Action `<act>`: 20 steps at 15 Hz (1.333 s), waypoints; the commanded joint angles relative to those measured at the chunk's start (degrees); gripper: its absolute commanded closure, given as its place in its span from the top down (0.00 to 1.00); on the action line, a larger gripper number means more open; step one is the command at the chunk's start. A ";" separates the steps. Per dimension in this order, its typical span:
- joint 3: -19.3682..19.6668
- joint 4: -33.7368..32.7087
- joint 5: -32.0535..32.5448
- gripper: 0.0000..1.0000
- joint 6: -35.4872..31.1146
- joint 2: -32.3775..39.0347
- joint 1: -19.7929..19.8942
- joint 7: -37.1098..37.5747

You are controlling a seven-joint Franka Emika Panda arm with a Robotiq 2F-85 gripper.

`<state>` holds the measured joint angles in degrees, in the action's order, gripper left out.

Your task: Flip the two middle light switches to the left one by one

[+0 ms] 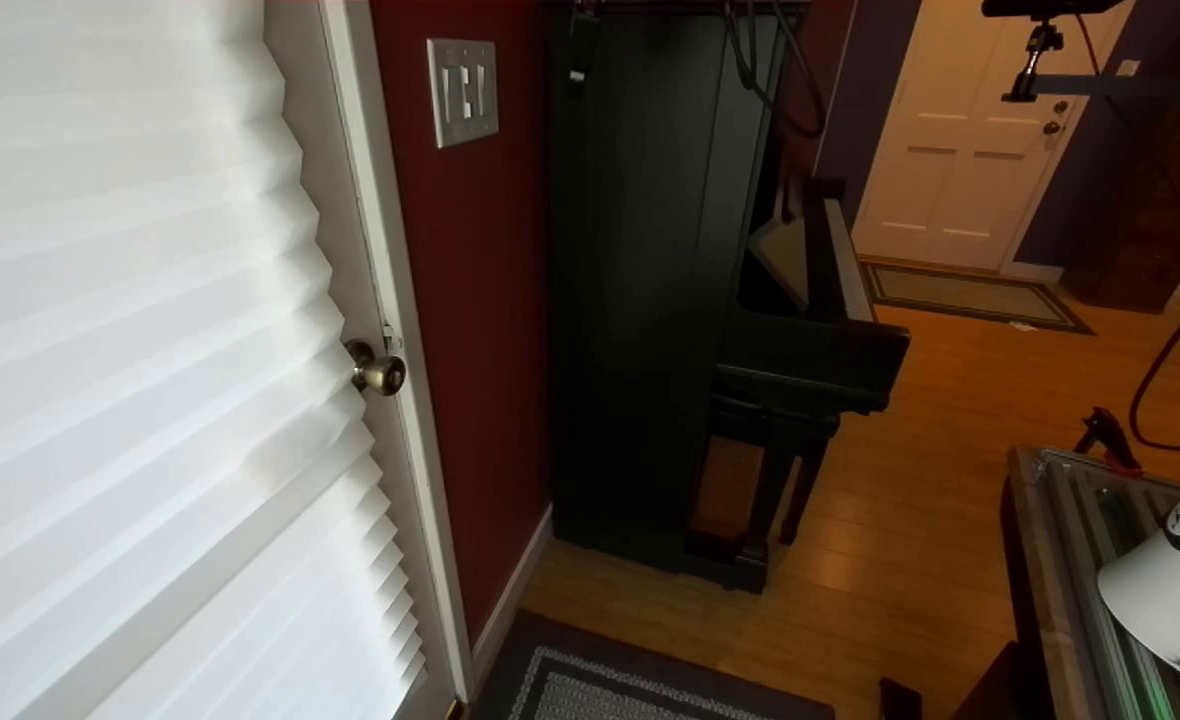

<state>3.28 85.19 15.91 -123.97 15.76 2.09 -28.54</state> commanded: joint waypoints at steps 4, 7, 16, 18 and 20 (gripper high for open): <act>0.38 -6.87 6.90 0.30 -9.24 7.34 0.00 1.12; 0.36 -9.01 6.65 0.10 -13.30 9.86 0.27 1.28; 1.00 -14.88 6.60 0.00 -19.55 15.51 0.03 1.64; 1.14 -15.79 6.66 0.00 -20.27 16.43 -0.11 1.86; 1.02 -16.58 6.23 0.00 -20.63 17.10 -0.13 2.12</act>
<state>3.94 71.91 21.19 -143.43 30.50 2.13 -27.87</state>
